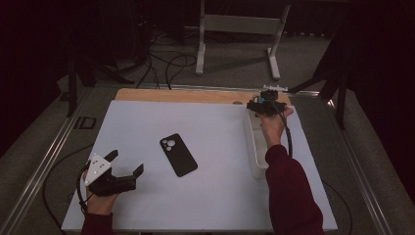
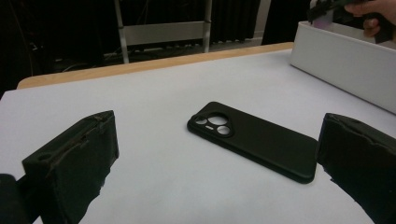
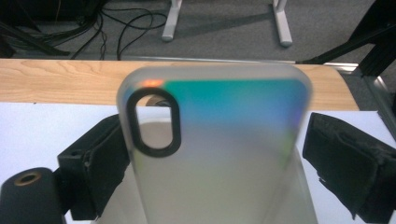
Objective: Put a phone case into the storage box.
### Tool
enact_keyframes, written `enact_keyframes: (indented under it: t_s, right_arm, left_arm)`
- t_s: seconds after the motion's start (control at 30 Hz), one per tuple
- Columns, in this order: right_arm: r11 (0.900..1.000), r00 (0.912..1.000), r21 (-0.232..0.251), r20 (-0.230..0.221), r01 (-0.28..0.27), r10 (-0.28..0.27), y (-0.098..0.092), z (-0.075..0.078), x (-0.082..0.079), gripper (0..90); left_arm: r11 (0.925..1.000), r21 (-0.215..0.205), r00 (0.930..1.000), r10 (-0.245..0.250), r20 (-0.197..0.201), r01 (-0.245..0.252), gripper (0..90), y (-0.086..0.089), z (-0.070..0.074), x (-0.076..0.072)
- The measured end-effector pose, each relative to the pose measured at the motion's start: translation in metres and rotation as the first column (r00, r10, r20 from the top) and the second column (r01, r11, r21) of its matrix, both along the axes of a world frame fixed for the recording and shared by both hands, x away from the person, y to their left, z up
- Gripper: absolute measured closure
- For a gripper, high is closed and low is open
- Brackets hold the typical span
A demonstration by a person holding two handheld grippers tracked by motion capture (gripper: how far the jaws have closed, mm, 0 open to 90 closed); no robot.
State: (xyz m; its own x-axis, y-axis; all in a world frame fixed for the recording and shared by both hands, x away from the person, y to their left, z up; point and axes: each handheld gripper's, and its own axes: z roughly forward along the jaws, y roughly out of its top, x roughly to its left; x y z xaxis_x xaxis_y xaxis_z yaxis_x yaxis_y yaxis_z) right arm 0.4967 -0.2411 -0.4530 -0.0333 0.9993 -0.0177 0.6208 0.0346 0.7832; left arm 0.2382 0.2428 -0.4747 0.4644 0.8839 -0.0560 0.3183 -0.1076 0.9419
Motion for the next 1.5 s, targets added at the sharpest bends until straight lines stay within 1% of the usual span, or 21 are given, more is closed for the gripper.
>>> enact_keyframes:
  t_s: [0.03, 0.1, 0.27, 0.4, 0.53, 0.63, 0.77, 0.93, 0.97, 1.0, 1.03, 1.17, 1.2, 1.27, 1.37, 1.47, 1.5]
  right_arm:
    - [1.0, 1.0, -0.001, 0.007, 0.001, -0.001, 0.0, 0.001, 0.0, 8.2]
    - [1.0, 0.9998, 0.012, 0.019, -0.008, 0.008, -0.001, 0.003, -0.001, 7.6]
    - [0.998, 0.9995, 0.058, 0.031, -0.006, 0.004, -0.004, 0.008, -0.004, 7.6]
    - [0.998, 0.9992, 0.06, 0.035, -0.02, 0.018, -0.004, 0.011, -0.008, 7.6]
    - [0.996, 0.996, 0.054, 0.055, -0.074, 0.071, -0.004, 0.018, -0.015, 7.7]
    - [0.991, 0.9906, 0.056, 0.068, -0.122, 0.118, -0.002, 0.021, -0.022, 7.7]
    - [0.986, 0.9842, 0.05, 0.081, -0.162, 0.157, 0.0, 0.025, -0.032, 7.7]
    - [0.973, 0.9725, 0.06, 0.088, -0.221, 0.216, 0.004, 0.027, -0.047, 8.3]
    - [0.973, 0.9725, 0.06, 0.088, -0.221, 0.216, 0.004, 0.027, -0.047, 8.3]
    - [0.97, 0.9691, 0.063, 0.09, -0.236, 0.23, 0.005, 0.027, -0.05, 8.5]
    - [0.963, 0.963, 0.067, 0.09, -0.26, 0.254, 0.006, 0.026, -0.056, 8.9]
    - [0.953, 0.9523, 0.069, 0.099, -0.296, 0.289, 0.008, 0.027, -0.067, 9.0]
    - [0.946, 0.9463, 0.077, 0.106, -0.314, 0.306, 0.009, 0.029, -0.073, 9.0]
    - [0.939, 0.9385, 0.081, 0.121, -0.334, 0.323, 0.011, 0.033, -0.079, 9.1]
    - [0.928, 0.9245, 0.072, 0.143, -0.366, 0.353, 0.013, 0.038, -0.09, 9.1]
    - [0.914, 0.9107, 0.088, 0.167, -0.395, 0.378, 0.013, 0.043, -0.101, 9.0]
    - [0.911, 0.9083, 0.092, 0.168, -0.401, 0.383, 0.014, 0.044, -0.105, 9.0]
  left_arm:
    - [1.0, -0.003, 1.0, 0.002, 0.001, -0.002, 0.0, 0.0, 0.0, 0.0]
    - [1.0, 0.0, 1.0, 0.001, -0.001, -0.001, 0.0, 0.0, 0.0, 0.0]
    - [1.0, 0.004, 1.0, -0.001, -0.001, 0.001, 0.0, -0.001, 0.0, 0.0]
    - [1.0, 0.005, 1.0, -0.001, -0.002, 0.001, 0.0, -0.001, 0.0, 0.0]
    - [1.0, 0.01, 1.0, 0.001, -0.003, -0.001, 0.0, -0.002, -0.001, 0.0]
    - [0.9999, 0.01, 1.0, 0.002, -0.004, -0.002, 0.0, -0.002, -0.001, 0.0]
    - [0.9999, 0.011, 1.0, 0.0, -0.003, 0.0, 0.0, -0.003, -0.001, 0.0]
    - [0.9999, 0.01, 1.0, 0.0, -0.004, 0.0, 0.0, -0.003, -0.001, 0.0]
    - [0.9999, 0.01, 1.0, 0.0, -0.004, 0.0, 0.0, -0.003, -0.001, 0.0]
    - [0.9999, 0.013, 1.0, -0.001, -0.004, 0.001, 0.0, -0.003, -0.001, 0.0]
    - [0.9999, 0.014, 1.0, -0.001, -0.005, 0.001, 0.0, -0.003, -0.001, 0.0]
    - [0.9999, 0.017, 1.0, -0.001, -0.007, 0.002, 0.0, -0.004, -0.002, 0.001]
    - [0.9999, 0.016, 1.0, -0.001, -0.008, 0.001, 0.0, -0.005, -0.002, 0.001]
    - [0.9998, 0.018, 1.0, -0.003, -0.008, 0.003, 0.0, -0.005, -0.002, 0.001]
    - [0.9997, 0.025, 0.9999, -0.004, -0.011, 0.005, 0.0, -0.005, -0.002, 0.001]
    - [0.9997, 0.022, 0.9999, -0.005, -0.01, 0.005, 0.0, -0.005, -0.002, 0.002]
    - [0.9998, 0.021, 0.9999, -0.006, -0.011, 0.006, 0.0, -0.005, -0.002, 0.002]
